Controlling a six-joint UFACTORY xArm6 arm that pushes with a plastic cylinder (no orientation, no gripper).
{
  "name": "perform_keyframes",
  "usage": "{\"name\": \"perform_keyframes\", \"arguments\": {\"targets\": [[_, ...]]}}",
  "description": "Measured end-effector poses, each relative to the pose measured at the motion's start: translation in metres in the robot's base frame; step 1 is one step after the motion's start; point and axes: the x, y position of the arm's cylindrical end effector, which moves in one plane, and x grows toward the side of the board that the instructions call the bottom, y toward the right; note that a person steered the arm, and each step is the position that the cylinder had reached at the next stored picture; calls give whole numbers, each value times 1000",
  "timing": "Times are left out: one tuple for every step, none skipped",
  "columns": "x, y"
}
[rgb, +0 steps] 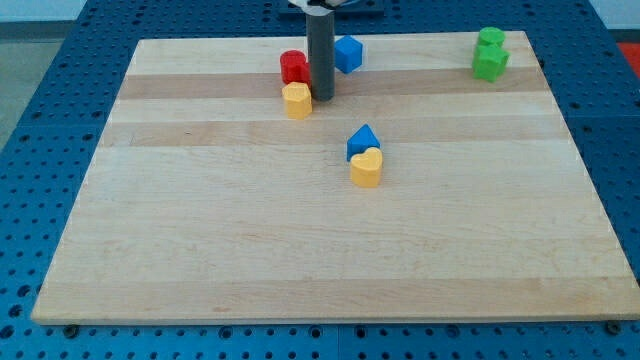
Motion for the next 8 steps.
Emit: {"name": "perform_keyframes", "arguments": {"targets": [[-9,-10],[-20,-14],[-25,-15],[-20,-20],[-18,-45],[-18,-83],[-26,-101],[-44,-101]]}}
